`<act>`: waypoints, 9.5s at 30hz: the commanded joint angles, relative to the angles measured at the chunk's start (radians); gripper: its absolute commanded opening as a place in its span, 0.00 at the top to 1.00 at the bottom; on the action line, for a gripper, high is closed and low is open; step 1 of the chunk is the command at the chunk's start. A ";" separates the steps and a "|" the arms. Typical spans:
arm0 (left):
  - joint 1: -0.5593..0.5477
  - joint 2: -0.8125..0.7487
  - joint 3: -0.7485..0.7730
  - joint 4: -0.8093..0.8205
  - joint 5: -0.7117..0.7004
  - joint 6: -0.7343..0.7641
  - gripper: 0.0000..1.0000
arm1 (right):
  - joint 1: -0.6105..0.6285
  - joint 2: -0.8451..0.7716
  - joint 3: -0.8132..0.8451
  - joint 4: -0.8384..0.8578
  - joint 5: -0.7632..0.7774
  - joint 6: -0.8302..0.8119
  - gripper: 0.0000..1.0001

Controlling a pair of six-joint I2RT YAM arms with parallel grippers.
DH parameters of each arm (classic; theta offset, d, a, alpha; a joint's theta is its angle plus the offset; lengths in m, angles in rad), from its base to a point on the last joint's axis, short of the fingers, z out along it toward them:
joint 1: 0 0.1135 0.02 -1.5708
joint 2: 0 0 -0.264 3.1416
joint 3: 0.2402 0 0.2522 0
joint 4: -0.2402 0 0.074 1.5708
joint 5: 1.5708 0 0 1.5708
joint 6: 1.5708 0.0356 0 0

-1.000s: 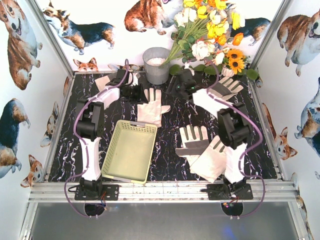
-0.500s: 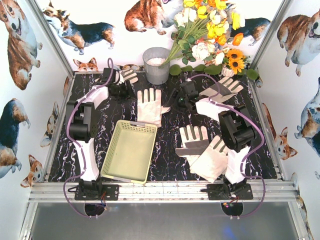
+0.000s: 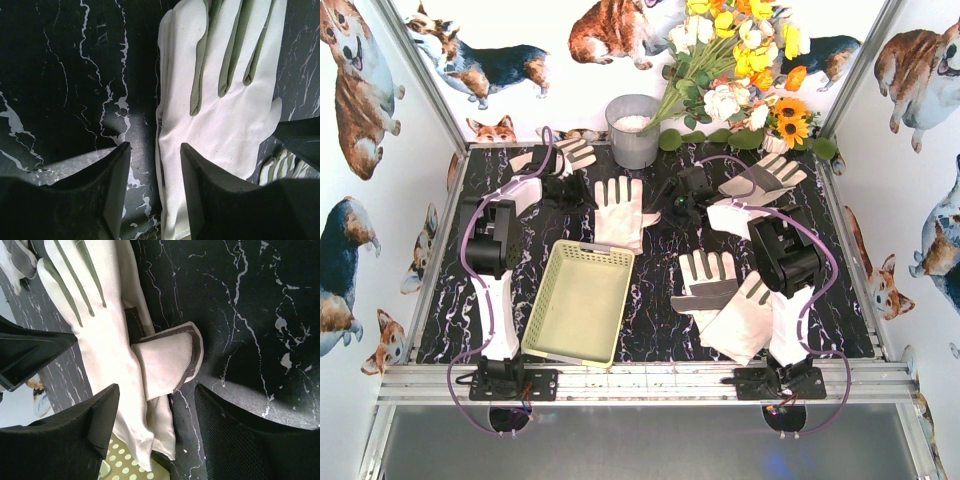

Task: Put the gloves into the storage basket
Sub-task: Pick up the glove from the center of the board, then place the glove in the bin.

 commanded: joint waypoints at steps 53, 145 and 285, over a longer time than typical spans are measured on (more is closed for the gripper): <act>-0.001 0.029 -0.063 0.012 0.027 0.017 0.87 | 0.053 0.219 0.078 0.295 -0.222 0.042 0.93; -0.002 -0.779 -0.394 -0.173 0.252 -0.131 1.00 | 0.359 -0.488 0.032 -0.336 0.148 0.038 1.00; 0.000 -0.863 -0.556 -0.283 -0.234 0.055 0.20 | 0.622 -0.378 0.112 -0.772 0.474 -0.001 0.37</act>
